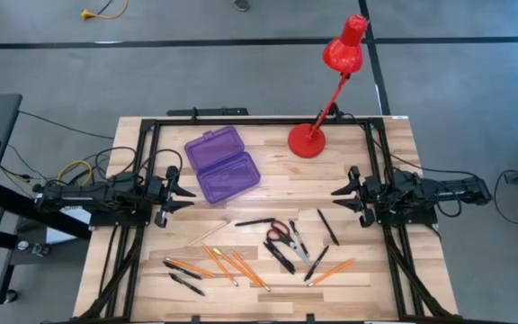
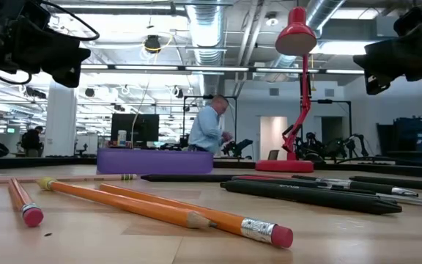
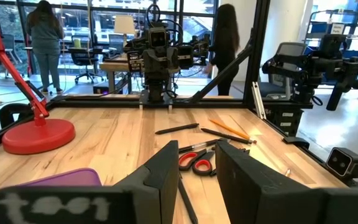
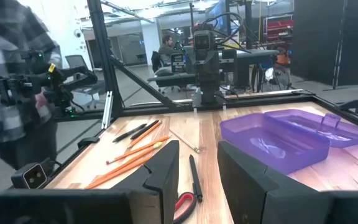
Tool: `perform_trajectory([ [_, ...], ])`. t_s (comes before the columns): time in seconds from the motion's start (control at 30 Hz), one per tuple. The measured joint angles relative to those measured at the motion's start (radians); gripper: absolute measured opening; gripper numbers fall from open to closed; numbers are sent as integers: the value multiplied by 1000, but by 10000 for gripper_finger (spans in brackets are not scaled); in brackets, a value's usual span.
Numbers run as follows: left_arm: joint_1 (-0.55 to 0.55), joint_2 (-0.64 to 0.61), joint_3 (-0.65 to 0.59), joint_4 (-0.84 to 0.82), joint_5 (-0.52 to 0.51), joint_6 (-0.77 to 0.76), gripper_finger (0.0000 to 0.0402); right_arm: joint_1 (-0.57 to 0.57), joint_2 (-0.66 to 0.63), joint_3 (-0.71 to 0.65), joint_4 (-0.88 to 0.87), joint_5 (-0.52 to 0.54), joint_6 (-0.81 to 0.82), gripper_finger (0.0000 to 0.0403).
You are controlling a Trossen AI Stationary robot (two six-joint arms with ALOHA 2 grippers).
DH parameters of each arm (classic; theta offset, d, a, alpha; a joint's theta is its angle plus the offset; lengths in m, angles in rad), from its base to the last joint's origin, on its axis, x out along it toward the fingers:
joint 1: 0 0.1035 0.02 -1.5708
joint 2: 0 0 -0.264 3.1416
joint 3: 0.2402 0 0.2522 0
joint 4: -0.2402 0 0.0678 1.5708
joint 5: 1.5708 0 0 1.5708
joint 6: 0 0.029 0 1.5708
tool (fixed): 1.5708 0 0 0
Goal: Pick & place school supplies into a supply box
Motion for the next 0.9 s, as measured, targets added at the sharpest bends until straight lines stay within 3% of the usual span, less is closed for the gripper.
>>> perform_trajectory([
  [0.57, 0, 0, 0, 2, 1, -12, 93, 0, 0, 0, 0, 0, 0, 106],
  [0.77, 0, 0, 0, 4, 10, -200, 93, 0, 0, 0, 0, 0, 0, 106],
  [0.9, 0, 0, 6, 29, -69, -323, 93, 0, 0, 0, 0, 0, 0, 106],
])
